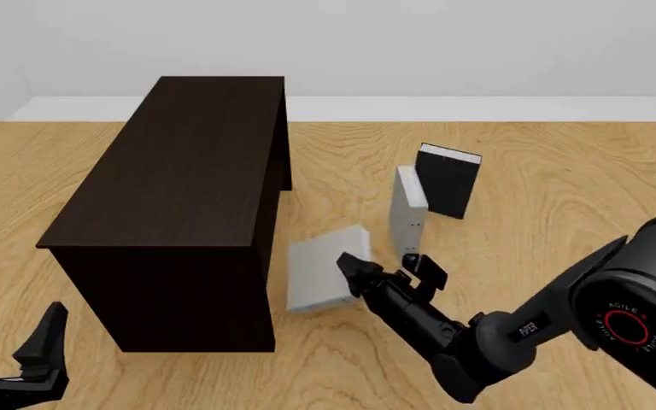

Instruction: Pick up the book on the right and place it under the cabinet shelf.

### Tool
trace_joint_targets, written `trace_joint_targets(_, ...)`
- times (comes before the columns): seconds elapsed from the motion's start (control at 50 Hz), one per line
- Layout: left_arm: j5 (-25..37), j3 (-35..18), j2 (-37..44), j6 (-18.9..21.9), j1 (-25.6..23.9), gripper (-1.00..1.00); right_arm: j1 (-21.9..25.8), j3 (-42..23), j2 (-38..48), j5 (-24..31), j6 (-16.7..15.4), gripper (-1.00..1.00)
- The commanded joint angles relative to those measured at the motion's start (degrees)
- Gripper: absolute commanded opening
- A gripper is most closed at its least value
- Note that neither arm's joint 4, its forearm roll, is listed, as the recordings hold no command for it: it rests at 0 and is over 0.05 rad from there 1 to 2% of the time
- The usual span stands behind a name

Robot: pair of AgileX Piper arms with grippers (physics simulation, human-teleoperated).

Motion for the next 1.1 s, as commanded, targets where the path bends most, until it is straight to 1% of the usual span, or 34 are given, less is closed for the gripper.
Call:
trace_joint_targets(0.02, 0.17, 0.00, -0.18, 0.01, 0.00, 1.00, -0.16, -0.50, 3.69, 0.29, 0.99, -1.00)
trace_joint_targets(0.1, 0.09, 0.01, -0.11, 0.01, 0.00, 1.00, -0.31, -0.37, 3.58, 0.76, 0.68, -1.00)
trace_joint_targets(0.12, 0.09, 0.01, -0.11, 0.01, 0.00, 1.00, -0.46, -0.32, 3.48, 0.94, 0.61, 1.00)
trace_joint_targets(0.18, 0.34, 0.00, -0.45, 0.01, 0.00, 1.00, -0.72, -0.26, 3.33, 1.19, 0.45, 1.00)
trace_joint_targets(0.22, 0.22, 0.00, -0.32, 0.01, 0.00, 1.00, -1.12, -0.44, 2.79, 2.22, -0.43, 1.00)
trace_joint_targets(0.26, 0.07, 0.01, -0.18, 0.02, 0.01, 1.00, -1.14, -0.49, 2.91, 2.24, -0.37, 1.00)
trace_joint_targets(0.4, -0.17, 0.01, 0.06, 0.01, 0.02, 1.00, -1.31, -0.64, 2.40, 4.03, -1.70, 1.00)
trace_joint_targets(0.42, -0.12, 0.00, 0.02, 0.01, 0.01, 1.00, -1.65, -0.87, 2.00, 5.08, -2.40, 1.00)
trace_joint_targets(0.52, -0.21, 0.00, 0.12, 0.01, 0.02, 1.00, -1.92, -0.64, 1.29, 6.04, -3.35, 1.00)
trace_joint_targets(0.56, -0.16, -0.02, 0.09, 0.01, 0.02, 1.00, -2.73, -1.09, 0.64, 8.07, -4.98, 1.00)
trace_joint_targets(0.68, -0.44, 0.00, 0.34, 0.01, 0.03, 1.00, -2.83, -1.26, 0.26, 9.96, -6.17, 1.00)
trace_joint_targets(0.7, -0.37, -0.01, 0.28, 0.01, 0.03, 1.00, -3.04, -1.54, -0.20, 11.32, -7.23, 1.00)
trace_joint_targets(0.74, -0.28, -0.01, 0.20, 0.01, 0.03, 1.00, -2.91, -1.38, -0.49, 12.09, -7.79, 1.00)
trace_joint_targets(0.76, -0.43, 0.01, 0.33, 0.01, 0.03, 1.00, -3.78, -2.02, -0.97, 14.20, -9.65, 1.00)
trace_joint_targets(0.82, -0.43, 0.01, 0.33, 0.00, 0.03, 1.00, -4.15, -2.07, -1.06, 14.94, -10.51, 1.00)
trace_joint_targets(0.84, -0.58, 0.02, 0.48, 0.01, 0.03, 1.00, -4.26, -2.31, -1.21, 16.07, -11.48, 1.00)
trace_joint_targets(0.86, -0.56, 0.02, 0.46, 0.00, 0.03, 1.00, -4.25, -2.15, -1.17, 15.81, -11.30, 1.00)
trace_joint_targets(0.92, -0.36, 0.01, 0.25, 0.00, 0.04, 1.00, -4.35, -2.46, -0.90, 17.35, -12.68, 1.00)
trace_joint_targets(1.1, -0.30, 0.01, 0.19, 0.01, 0.04, 1.00, -4.91, -1.85, -1.61, 18.67, -13.93, 1.00)
